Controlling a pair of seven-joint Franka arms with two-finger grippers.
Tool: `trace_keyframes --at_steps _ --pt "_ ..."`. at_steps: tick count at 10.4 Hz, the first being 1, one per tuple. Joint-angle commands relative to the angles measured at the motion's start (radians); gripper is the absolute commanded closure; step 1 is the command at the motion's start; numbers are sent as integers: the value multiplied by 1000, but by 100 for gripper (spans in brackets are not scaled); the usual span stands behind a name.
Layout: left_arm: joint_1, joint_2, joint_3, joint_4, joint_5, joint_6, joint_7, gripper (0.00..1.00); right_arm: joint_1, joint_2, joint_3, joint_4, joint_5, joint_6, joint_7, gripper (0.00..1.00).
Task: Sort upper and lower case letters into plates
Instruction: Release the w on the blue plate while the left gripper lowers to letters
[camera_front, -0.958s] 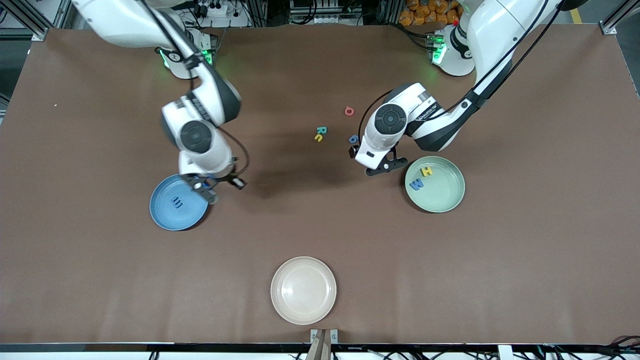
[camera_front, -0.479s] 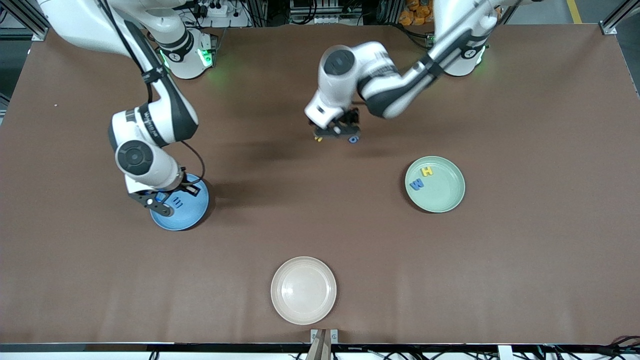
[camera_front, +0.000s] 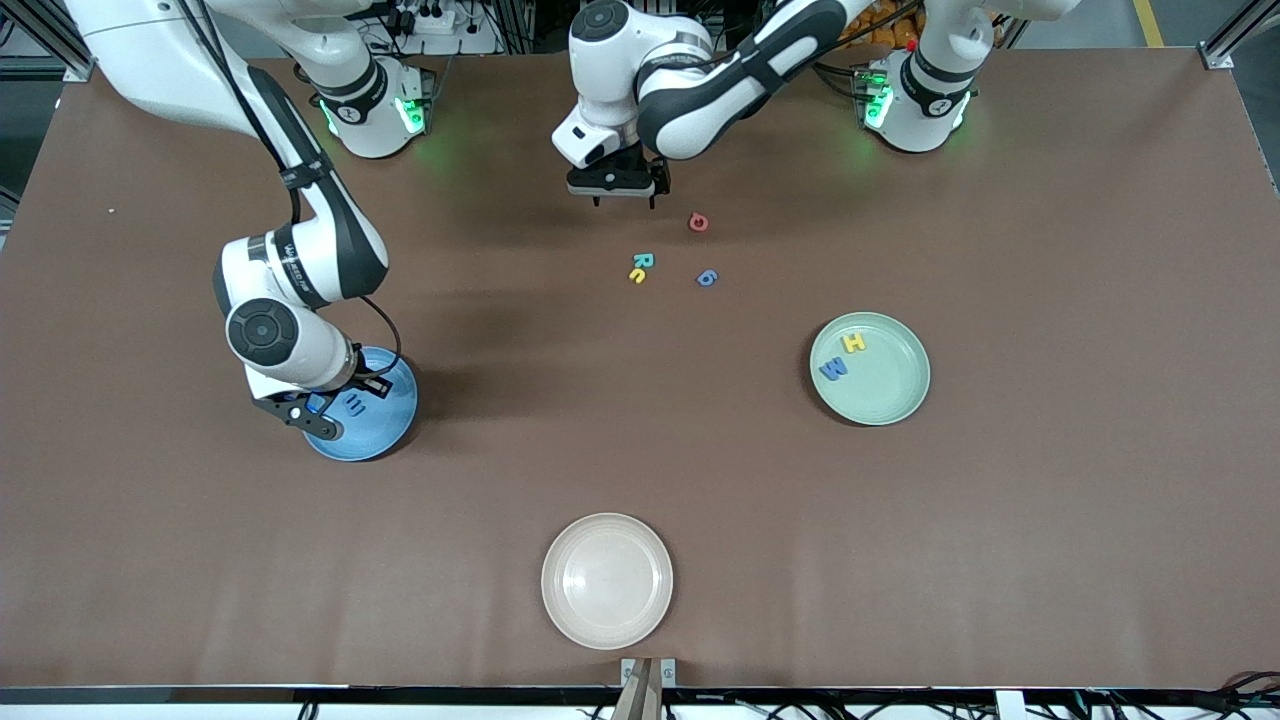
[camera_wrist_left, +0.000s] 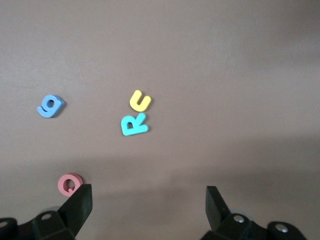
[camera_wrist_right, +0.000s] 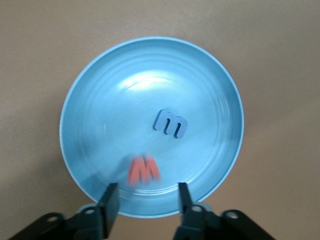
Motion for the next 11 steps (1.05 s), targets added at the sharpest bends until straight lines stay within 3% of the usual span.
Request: trace_keyframes --at_steps 1,2,4,6,7,11 --pt "12 21 9 8 50 0 156 0 23 -13 -15 19 7 -10 -29 0" --pt "13 15 9 -6 50 0 206 0 23 -36 -10 29 10 -17 -30 0" --pt "53 -45 -9 -139 51 31 211 0 37 -73 14 40 29 -54 -32 0" --pt "239 -51 -145 -258 50 98 176 0 19 -117 65 43 30 -88 -32 0" --pt "289 -51 -176 -294 51 115 128 0 -6 -142 86 43 30 -121 -36 0" --pt "317 -28 -167 -333 54 169 -29 0 -9 -185 139 97 101 -198 -33 0"
